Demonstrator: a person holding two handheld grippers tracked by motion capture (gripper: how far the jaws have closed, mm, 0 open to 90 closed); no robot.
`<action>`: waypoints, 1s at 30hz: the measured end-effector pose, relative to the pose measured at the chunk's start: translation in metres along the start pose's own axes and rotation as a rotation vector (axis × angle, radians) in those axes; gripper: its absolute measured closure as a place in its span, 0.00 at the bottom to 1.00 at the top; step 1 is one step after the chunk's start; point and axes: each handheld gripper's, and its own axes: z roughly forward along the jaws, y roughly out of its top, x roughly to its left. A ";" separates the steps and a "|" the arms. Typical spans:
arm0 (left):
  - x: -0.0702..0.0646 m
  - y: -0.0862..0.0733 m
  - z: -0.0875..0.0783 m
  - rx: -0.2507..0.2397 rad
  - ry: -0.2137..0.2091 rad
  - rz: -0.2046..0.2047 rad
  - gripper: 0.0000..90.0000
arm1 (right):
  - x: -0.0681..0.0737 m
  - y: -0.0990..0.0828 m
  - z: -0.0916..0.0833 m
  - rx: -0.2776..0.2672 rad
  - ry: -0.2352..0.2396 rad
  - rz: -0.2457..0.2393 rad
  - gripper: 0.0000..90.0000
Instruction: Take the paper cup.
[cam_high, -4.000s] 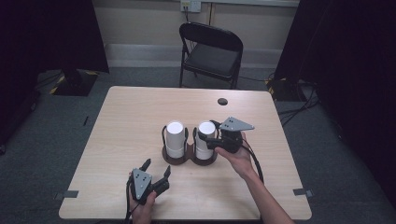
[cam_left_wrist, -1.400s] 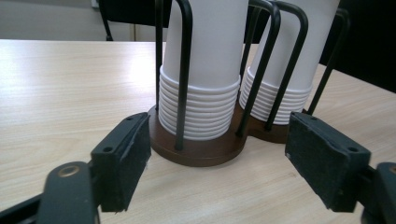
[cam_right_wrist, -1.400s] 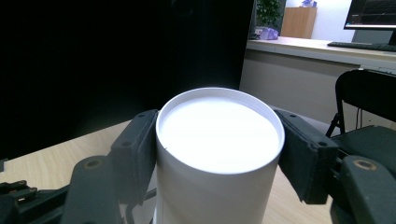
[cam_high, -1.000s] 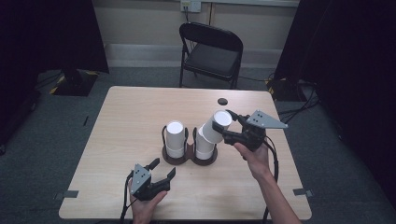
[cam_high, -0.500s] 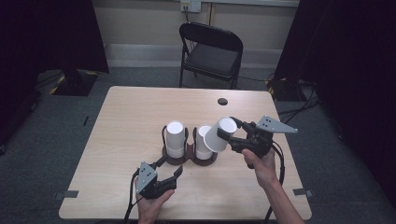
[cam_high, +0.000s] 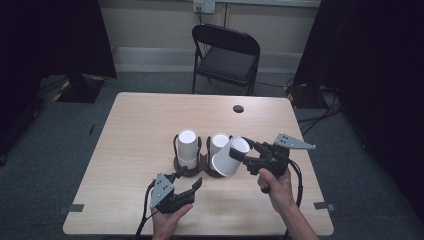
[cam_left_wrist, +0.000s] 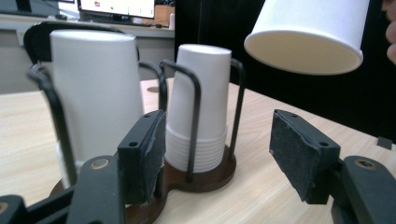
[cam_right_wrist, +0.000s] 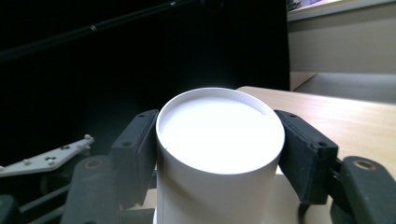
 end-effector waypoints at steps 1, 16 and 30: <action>-0.001 0.001 0.001 -0.012 -0.001 0.008 0.42 | -0.001 -0.001 0.000 0.002 0.003 0.021 0.38; -0.020 0.008 0.010 -0.102 -0.023 0.036 0.52 | 0.001 -0.010 -0.001 0.020 0.123 0.198 0.38; -0.030 0.013 0.013 -0.184 -0.021 0.075 0.66 | 0.004 -0.017 0.009 0.084 0.210 0.326 0.38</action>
